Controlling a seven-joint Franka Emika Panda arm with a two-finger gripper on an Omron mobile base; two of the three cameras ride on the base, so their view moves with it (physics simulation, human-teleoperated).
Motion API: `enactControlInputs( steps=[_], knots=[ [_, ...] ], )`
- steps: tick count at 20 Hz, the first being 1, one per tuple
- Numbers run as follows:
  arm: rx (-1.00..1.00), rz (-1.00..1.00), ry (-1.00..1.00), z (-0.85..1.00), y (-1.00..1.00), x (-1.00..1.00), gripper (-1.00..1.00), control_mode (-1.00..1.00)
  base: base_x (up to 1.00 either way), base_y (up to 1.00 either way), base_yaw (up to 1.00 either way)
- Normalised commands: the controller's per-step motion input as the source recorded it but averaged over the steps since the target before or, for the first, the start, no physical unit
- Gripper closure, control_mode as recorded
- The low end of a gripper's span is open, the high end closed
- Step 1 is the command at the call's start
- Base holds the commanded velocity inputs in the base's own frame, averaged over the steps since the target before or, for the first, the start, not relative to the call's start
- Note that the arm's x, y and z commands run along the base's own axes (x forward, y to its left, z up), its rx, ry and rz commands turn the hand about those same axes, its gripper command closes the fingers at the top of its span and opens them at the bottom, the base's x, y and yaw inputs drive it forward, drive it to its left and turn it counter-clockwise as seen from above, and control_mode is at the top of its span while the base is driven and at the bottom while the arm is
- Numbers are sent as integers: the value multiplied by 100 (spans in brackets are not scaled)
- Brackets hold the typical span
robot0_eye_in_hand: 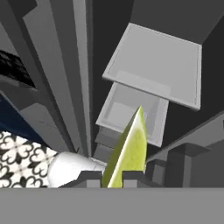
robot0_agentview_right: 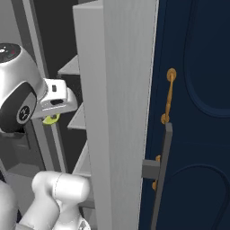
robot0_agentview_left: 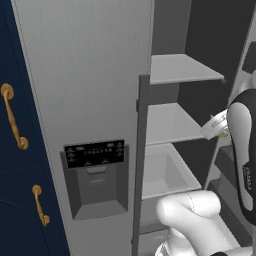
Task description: Grab a lemon wedge from the fridge and one ice cube from the ice bowl, and put them in the glass of lemonade.
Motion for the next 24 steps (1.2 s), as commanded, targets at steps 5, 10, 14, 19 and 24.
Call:
enactControlInputs(
  steps=[5,10,14,19,24],
  knots=[
    [0,0,0,0,0,0,100,100,-99,19,5],
    [0,0,0,0,0,0,100,100,-86,52,12],
    [0,0,0,0,0,0,100,100,-27,41,28],
    [0,0,0,0,0,0,100,100,-22,46,78],
    [0,0,0,0,0,0,100,100,0,49,87]
  ],
)
